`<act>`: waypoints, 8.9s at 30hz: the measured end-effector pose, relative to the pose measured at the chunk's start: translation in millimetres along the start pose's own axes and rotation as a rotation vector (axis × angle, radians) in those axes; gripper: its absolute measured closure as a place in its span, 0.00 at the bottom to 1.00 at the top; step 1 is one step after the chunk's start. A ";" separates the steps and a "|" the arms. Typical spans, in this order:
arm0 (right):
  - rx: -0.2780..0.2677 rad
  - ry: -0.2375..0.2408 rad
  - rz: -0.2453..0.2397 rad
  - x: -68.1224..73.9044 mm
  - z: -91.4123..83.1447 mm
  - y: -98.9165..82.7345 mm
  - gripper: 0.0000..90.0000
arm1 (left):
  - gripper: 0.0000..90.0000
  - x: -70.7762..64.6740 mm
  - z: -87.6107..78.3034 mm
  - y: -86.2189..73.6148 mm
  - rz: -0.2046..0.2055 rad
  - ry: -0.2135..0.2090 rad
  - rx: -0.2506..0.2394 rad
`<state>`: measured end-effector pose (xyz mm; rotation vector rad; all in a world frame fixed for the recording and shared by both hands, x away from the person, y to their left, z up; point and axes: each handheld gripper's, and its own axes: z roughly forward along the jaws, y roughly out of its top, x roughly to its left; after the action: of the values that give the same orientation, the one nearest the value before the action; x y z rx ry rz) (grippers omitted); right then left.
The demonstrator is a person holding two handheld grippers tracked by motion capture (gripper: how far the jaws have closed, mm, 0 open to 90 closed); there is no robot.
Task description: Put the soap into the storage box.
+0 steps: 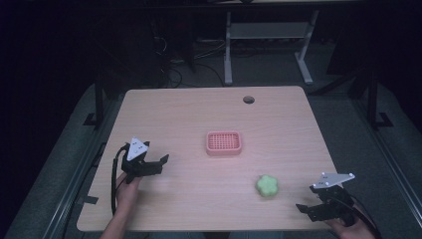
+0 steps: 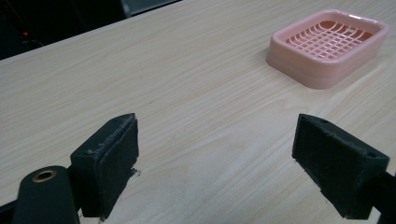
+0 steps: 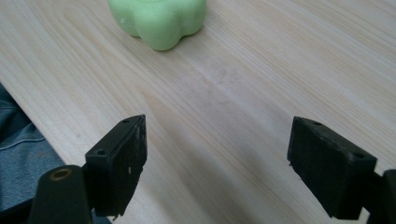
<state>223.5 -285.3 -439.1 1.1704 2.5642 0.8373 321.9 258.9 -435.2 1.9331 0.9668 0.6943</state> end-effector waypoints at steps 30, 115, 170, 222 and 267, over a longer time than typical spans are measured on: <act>0.088 0.026 -0.118 16.9 14.1 52.2 0.20 | 0.16 1.6 -0.8 -0.2 0.002 0.004 -0.004; 0.350 0.064 -0.265 39.7 88.4 114.8 0.22 | 0.16 5.1 -3.2 0.0 -0.014 0.011 -0.023; 0.425 0.078 -0.271 41.2 93.9 120.7 0.27 | 0.16 5.8 -4.3 -0.2 -0.019 0.013 -0.027; 0.255 0.111 -0.275 25.9 69.8 168.6 0.29 | 0.16 9.5 -4.9 -1.5 -0.045 0.018 -0.039; 0.236 0.131 -0.280 10.2 76.8 223.5 0.29 | 0.16 9.1 -4.9 -1.1 -0.044 0.013 -0.035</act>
<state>388.2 -128.5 -373.8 0.8029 2.9076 0.5787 322.8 269.0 -432.8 1.8737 0.9956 0.6946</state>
